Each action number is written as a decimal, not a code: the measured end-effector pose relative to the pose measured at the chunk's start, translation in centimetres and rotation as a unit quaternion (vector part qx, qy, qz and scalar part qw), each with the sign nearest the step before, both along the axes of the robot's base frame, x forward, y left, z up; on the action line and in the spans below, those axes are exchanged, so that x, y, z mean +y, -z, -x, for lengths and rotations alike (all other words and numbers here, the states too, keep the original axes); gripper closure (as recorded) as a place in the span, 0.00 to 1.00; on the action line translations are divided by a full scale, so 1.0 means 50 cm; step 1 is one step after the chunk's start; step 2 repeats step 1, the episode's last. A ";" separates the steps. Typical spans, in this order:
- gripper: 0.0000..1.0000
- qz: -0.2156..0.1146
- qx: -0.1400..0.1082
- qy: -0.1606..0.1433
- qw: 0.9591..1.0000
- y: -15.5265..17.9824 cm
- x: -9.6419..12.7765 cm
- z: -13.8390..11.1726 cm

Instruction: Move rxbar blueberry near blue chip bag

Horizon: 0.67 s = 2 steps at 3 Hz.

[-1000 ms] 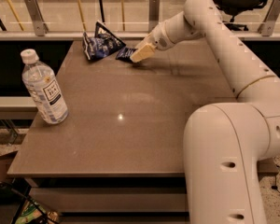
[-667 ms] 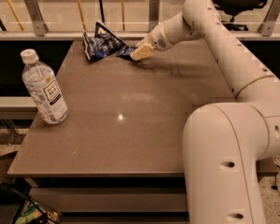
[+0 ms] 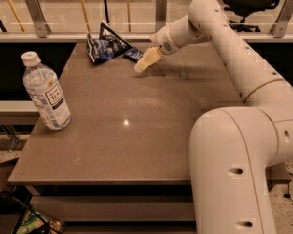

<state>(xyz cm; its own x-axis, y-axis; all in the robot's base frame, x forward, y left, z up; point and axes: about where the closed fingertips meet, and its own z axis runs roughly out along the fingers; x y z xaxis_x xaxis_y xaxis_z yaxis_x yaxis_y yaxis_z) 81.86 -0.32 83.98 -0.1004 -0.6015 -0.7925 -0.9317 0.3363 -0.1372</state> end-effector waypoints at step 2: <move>0.00 0.000 0.000 0.000 1.000 0.000 0.000 0.000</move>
Offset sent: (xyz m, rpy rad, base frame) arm 0.0000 0.0000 0.0000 0.0000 0.0000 0.0000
